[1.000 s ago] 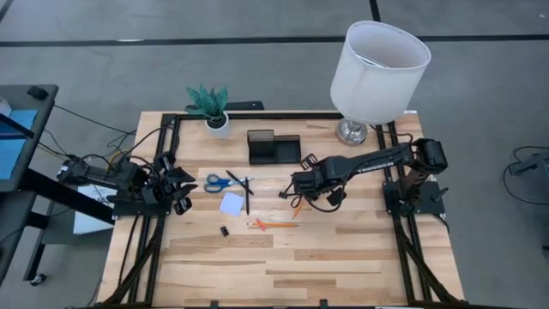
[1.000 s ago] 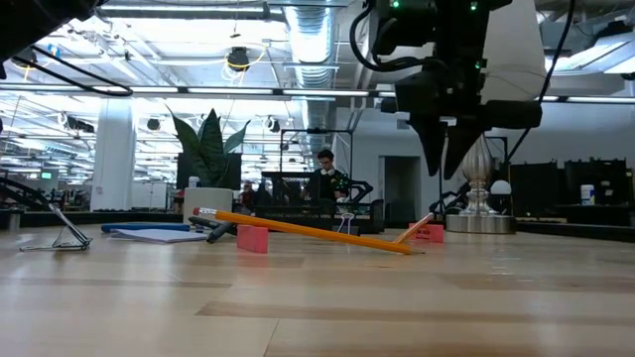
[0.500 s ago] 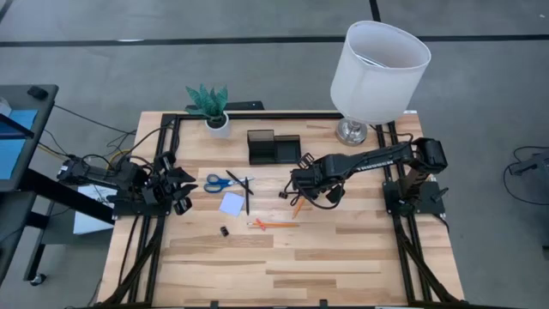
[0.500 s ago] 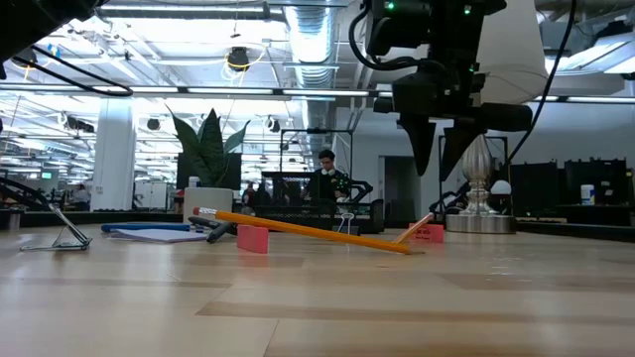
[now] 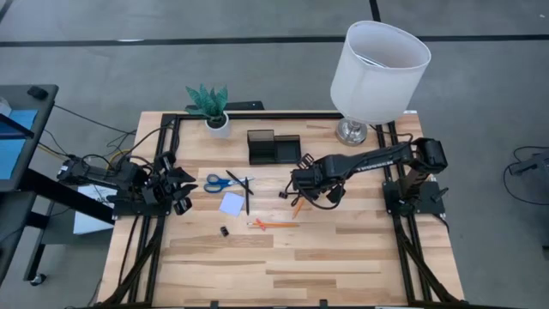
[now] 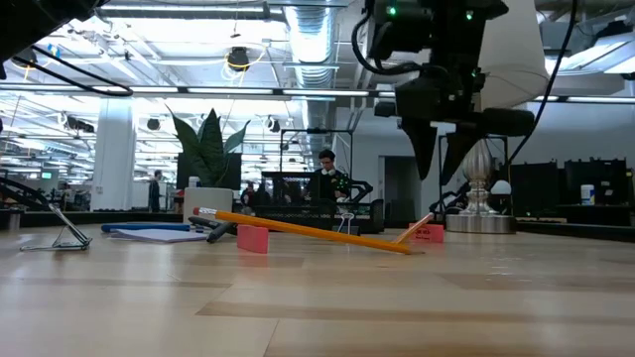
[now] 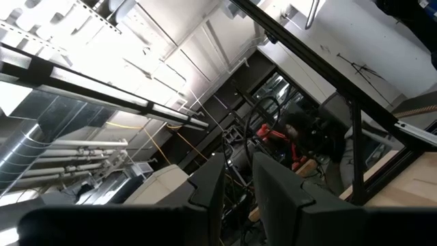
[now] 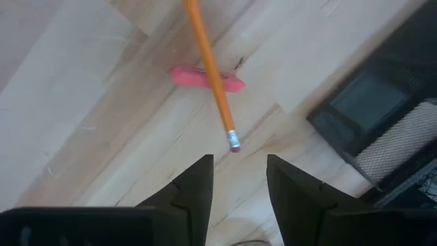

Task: Pick and place office supplies into organizer
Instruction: Put the top yellow pencil into the desk organizer

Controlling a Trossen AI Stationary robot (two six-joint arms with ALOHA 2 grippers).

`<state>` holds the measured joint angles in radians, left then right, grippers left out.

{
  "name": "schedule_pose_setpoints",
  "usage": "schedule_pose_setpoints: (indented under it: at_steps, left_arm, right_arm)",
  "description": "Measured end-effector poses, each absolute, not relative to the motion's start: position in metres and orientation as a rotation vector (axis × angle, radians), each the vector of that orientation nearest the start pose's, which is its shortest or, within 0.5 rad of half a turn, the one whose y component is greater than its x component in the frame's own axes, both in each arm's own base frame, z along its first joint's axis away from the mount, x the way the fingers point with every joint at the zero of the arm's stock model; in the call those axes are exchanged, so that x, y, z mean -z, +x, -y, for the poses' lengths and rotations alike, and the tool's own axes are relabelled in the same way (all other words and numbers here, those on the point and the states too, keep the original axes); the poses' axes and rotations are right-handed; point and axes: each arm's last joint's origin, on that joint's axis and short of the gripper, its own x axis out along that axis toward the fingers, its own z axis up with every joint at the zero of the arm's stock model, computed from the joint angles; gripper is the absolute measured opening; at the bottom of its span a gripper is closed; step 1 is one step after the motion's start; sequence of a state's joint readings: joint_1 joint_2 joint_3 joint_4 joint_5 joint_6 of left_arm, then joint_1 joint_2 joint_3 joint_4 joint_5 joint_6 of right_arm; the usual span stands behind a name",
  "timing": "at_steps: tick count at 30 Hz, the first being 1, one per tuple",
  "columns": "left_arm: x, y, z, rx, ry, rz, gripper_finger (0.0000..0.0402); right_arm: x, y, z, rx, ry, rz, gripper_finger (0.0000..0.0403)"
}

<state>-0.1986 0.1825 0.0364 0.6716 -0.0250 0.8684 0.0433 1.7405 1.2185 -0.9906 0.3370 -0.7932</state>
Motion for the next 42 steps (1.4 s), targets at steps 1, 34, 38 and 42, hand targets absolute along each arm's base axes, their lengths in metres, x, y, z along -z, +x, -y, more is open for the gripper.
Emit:
schedule_pose_setpoints:
  at_steps: [1, 34, 38, 42]
  left_arm:
    - [-0.224, 0.093, 0.018, -0.068, 0.787, 0.56, 0.0071]
    - [-0.223, 0.094, 0.018, -0.068, 0.792, 0.559, 0.0071]
    - [-0.223, 0.094, 0.018, -0.07, 0.796, 0.559, 0.0071]
    - [-0.223, 0.094, 0.018, -0.07, 0.796, 0.558, 0.0071]
  right_arm:
    - [-0.196, 0.311, -0.004, -0.372, -0.911, -1.534, 0.0129]
    - [-0.179, 0.308, 0.025, -0.41, -0.863, -1.503, 0.0132]
    - [-0.179, 0.308, 0.029, -0.413, -0.852, -1.503, 0.0133]
    - [-0.179, 0.308, 0.031, -0.425, -0.838, -1.498, 0.0134]
